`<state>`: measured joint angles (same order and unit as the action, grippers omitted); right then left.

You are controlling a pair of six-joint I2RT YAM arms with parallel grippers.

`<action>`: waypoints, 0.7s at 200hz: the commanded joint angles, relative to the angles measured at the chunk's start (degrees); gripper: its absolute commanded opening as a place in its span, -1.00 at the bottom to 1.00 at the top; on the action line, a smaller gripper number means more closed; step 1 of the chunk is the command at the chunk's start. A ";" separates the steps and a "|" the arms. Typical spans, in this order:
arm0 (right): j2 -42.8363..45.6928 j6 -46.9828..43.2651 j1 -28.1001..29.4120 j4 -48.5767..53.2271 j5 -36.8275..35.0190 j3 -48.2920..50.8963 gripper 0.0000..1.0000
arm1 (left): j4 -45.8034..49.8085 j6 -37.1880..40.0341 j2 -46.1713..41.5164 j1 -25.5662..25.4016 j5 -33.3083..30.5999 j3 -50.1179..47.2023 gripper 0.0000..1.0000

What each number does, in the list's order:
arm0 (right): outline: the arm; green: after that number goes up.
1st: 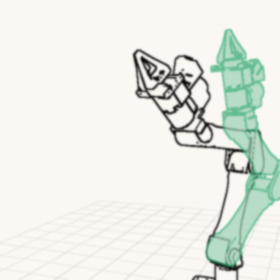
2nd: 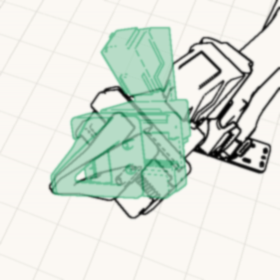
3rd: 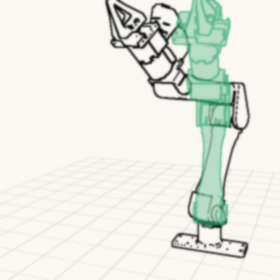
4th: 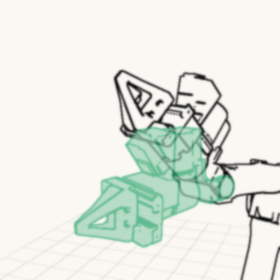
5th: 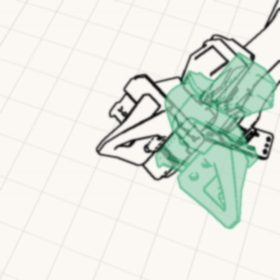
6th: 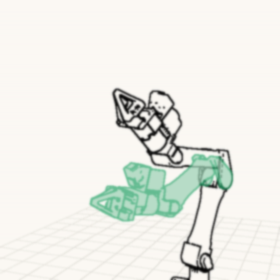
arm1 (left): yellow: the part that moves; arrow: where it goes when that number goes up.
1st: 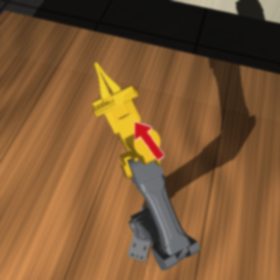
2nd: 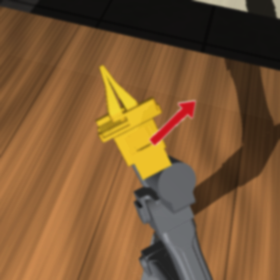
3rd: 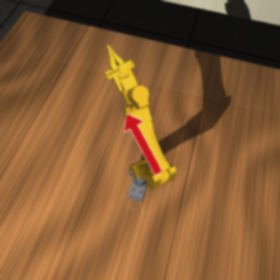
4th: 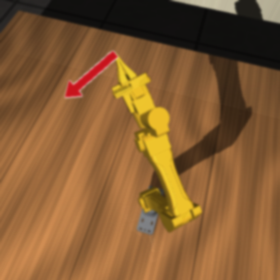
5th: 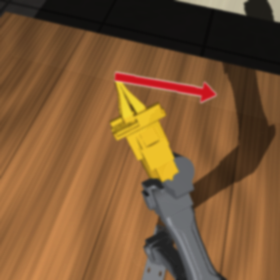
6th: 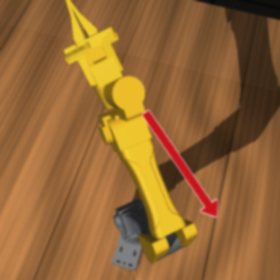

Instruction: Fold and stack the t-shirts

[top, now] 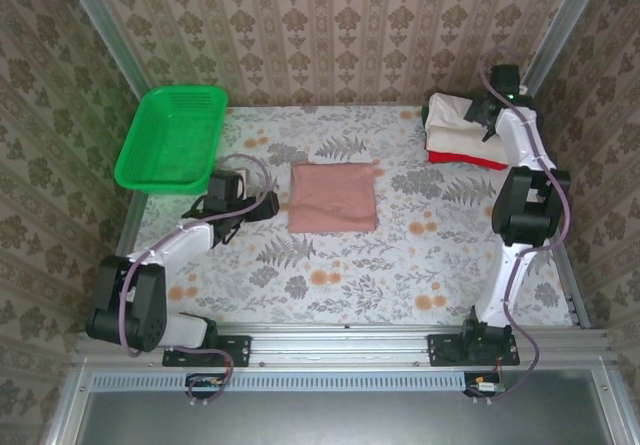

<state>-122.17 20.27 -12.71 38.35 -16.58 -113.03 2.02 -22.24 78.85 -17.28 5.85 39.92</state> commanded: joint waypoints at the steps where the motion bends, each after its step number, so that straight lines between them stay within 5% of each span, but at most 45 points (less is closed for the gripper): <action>1: -3.08 -0.66 -3.60 4.69 1.40 -4.94 1.00 | -1.42 1.23 2.00 -0.39 2.21 1.86 1.00; 43: -10.75 -0.83 -8.30 -0.21 26.70 -9.02 1.00 | -1.51 0.83 5.44 -0.39 3.20 3.03 1.00; 75: -15.02 -1.92 -8.89 1.94 27.77 -13.43 1.00 | -1.67 0.59 6.49 -0.39 4.08 3.64 1.00; 140: -19.16 -10.15 -8.41 4.30 48.02 -14.15 0.95 | -1.16 0.88 7.51 -0.39 4.70 4.45 1.00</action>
<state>-139.61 16.60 -23.44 39.31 19.64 -125.36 0.86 -22.24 85.56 -17.28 9.30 42.54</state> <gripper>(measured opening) 0.985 0.997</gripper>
